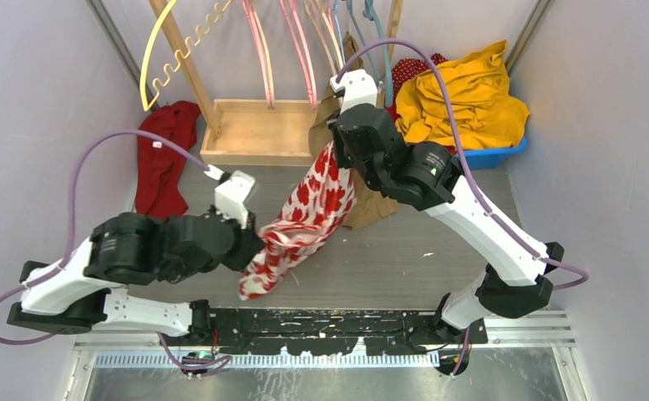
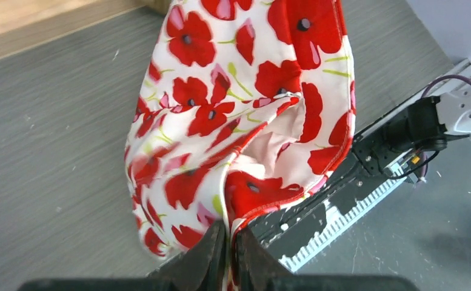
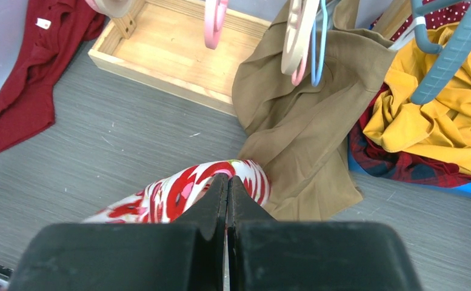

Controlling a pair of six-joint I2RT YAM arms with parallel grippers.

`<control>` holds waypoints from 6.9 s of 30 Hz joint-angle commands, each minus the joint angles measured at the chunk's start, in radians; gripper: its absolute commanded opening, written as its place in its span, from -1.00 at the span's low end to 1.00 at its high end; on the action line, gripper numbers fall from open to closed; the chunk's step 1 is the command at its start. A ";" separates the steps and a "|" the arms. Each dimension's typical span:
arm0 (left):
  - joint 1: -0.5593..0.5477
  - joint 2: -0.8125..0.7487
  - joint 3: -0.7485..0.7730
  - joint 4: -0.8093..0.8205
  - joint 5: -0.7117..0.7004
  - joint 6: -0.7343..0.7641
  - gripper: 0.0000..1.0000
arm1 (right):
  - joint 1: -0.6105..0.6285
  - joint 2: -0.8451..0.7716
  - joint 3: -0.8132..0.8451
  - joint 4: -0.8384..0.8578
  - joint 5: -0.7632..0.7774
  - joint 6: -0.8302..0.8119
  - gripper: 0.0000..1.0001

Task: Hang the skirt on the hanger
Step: Flatten out the skirt at the center of the board.

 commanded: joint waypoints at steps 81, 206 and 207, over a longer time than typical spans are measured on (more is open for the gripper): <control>0.581 -0.033 -0.620 0.763 0.445 0.352 -1.00 | -0.227 0.062 0.120 0.035 -0.415 0.043 -0.97; -0.189 -0.155 -0.620 0.297 0.015 -0.439 -0.37 | -0.501 -0.511 -0.973 0.432 -0.429 0.208 -0.06; -0.189 -0.166 -0.621 0.282 0.005 -0.443 -0.37 | -0.504 -0.493 -0.923 0.446 -0.426 0.193 -0.09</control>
